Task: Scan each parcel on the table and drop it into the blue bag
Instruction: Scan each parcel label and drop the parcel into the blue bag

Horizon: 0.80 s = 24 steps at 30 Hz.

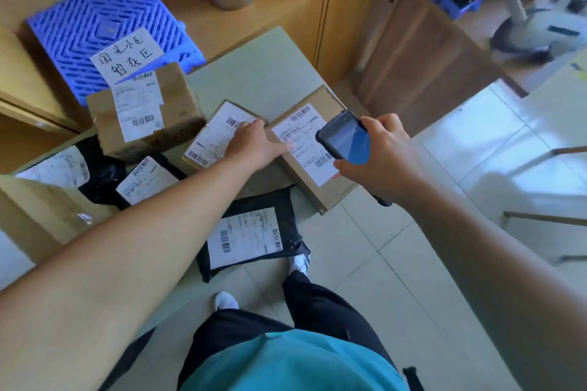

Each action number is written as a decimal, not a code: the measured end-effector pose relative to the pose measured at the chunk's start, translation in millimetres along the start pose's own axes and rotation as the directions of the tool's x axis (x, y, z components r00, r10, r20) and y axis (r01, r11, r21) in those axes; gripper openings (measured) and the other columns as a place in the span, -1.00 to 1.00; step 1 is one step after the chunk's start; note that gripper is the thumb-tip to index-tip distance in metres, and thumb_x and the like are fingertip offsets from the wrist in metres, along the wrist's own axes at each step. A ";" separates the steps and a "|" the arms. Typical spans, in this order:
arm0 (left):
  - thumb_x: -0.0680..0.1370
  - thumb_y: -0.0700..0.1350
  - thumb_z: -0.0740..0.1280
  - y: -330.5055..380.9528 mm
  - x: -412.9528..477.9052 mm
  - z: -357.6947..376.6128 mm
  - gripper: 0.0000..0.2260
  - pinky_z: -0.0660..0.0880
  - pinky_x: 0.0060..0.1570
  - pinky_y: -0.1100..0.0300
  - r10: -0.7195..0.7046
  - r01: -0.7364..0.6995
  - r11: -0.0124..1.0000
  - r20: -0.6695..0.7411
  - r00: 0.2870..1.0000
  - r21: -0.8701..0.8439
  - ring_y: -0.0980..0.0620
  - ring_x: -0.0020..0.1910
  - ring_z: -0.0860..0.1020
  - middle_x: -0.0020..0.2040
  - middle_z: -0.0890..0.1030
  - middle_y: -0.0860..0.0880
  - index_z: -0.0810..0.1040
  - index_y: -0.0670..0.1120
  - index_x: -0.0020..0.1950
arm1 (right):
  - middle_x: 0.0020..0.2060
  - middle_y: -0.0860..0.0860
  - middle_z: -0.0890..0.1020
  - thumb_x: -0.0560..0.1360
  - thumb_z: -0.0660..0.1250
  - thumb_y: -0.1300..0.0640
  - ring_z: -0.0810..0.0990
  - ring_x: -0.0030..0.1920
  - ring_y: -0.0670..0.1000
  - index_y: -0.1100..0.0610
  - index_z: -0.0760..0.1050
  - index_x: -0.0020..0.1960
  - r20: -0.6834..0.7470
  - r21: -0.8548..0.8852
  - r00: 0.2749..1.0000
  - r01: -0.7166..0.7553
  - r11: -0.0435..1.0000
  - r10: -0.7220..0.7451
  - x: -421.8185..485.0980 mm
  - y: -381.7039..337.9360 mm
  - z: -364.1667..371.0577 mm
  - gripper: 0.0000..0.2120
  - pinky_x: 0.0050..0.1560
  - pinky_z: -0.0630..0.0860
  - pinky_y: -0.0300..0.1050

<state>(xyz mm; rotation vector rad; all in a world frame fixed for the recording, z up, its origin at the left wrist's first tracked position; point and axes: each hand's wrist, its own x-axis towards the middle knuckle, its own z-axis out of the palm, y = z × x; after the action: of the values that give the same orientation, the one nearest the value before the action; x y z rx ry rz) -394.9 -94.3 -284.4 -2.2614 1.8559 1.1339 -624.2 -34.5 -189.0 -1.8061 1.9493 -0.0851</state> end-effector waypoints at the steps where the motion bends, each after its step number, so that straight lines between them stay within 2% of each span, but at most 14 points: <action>1: 0.40 0.34 0.47 0.4 1.3 1.1 -0.35 0.52 0.20 -0.05 0.011 -0.011 1.000 -0.007 1.000 -0.011 -0.16 0.28 0.51 0.29 0.54 -0.13 0.53 -0.05 0.33 | 0.09 -0.04 0.31 0.32 0.48 -0.28 0.38 0.03 -0.02 0.01 0.31 0.41 0.003 -0.004 1.000 -0.001 1.000 0.001 -0.5 0.8 2.6 -0.21 -0.05 0.57 -0.06; 4: 0.42 0.25 0.52 4.0 2.4 3.0 -0.45 0.53 0.17 0.00 0.020 -0.021 0.997 -0.014 1.000 -0.069 -0.13 0.23 0.55 0.25 0.60 -0.10 0.55 -0.07 0.25 | 0.09 -0.03 0.31 0.33 0.47 -0.28 0.38 0.02 -0.02 0.03 0.32 0.40 0.025 -0.025 1.000 0.001 1.000 0.000 -0.4 -0.6 10.8 -0.23 -0.08 0.57 -0.08; 7: 0.43 0.14 0.56 4.1 -0.8 7.0 -0.38 0.56 0.21 -0.07 -0.020 0.019 0.978 -0.001 1.000 -0.209 -0.12 0.26 0.55 0.28 0.59 -0.09 0.44 -0.11 0.36 | 0.09 -0.03 0.31 0.33 0.48 -0.27 0.40 0.01 -0.02 0.03 0.32 0.41 0.030 -0.043 1.000 0.002 0.999 -0.001 0.3 -3.4 15.6 -0.23 -0.05 0.59 -0.04; 9: 0.44 0.06 0.59 3.9 -5.2 7.9 -0.36 0.64 0.09 -0.05 -0.047 0.051 0.934 0.020 0.999 -0.353 -0.10 0.22 0.58 0.24 0.59 -0.06 0.39 -0.08 0.39 | 0.08 -0.02 0.31 0.32 0.48 -0.25 0.42 -0.01 0.00 0.04 0.33 0.40 0.032 -0.057 0.999 0.003 0.998 -0.001 0.9 -5.1 16.3 -0.24 -0.05 0.59 -0.02; 11: 0.43 0.00 0.61 6.5 -10.5 4.6 -0.40 0.66 0.02 0.03 -0.033 0.029 0.910 -0.002 0.999 -0.413 -0.03 0.15 0.59 0.17 0.59 -0.01 0.40 -0.06 0.36 | 0.05 -0.02 0.31 0.30 0.47 -0.26 0.44 -0.03 0.02 0.04 0.36 0.35 0.028 -0.076 1.000 0.001 0.997 0.001 1.2 -5.8 15.5 -0.26 -0.06 0.60 0.01; 15: 0.35 0.09 0.64 15.0 -19.8 -19.1 -0.42 0.56 0.12 0.08 0.071 -0.115 0.955 -0.165 0.984 -0.275 0.00 0.11 0.60 0.14 0.65 0.04 0.51 0.02 0.27 | 0.03 0.00 0.33 0.26 0.45 -0.30 0.49 -0.07 0.06 0.06 0.39 0.28 -0.011 -0.131 0.999 -0.045 0.990 0.044 1.9 -8.6 6.4 -0.28 -0.14 0.61 0.07; 19: 0.36 0.14 0.61 26.4 -30.8 -48.7 -0.41 0.55 0.12 0.10 0.156 -0.216 0.952 -0.262 0.952 -0.217 0.02 0.11 0.60 0.12 0.67 0.07 0.54 0.02 0.32 | 0.00 0.01 0.35 0.29 0.44 -0.33 0.50 -0.14 0.06 0.07 0.39 0.23 -0.093 -0.144 0.994 -0.075 0.987 0.062 -0.3 -17.0 -16.7 -0.32 -0.21 0.61 0.03; 24: 0.34 0.17 0.61 40.1 -40.6 -82.1 -0.40 0.57 0.17 0.06 0.198 -0.289 0.934 -0.370 0.908 -0.209 -0.01 0.13 0.63 0.15 0.70 0.05 0.56 0.03 0.31 | 0.01 0.02 0.33 0.31 0.44 -0.29 0.49 -0.15 0.11 0.10 0.39 0.22 -0.184 -0.144 0.982 -0.064 0.988 0.037 -9.4 -30.2 -54.4 -0.34 -0.20 0.55 0.02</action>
<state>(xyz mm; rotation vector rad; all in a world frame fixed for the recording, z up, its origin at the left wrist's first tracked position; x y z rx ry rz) -388.1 -107.1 -185.5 -2.5654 2.3042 1.1271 -616.9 -44.2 -127.3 -1.9005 2.1788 -0.0913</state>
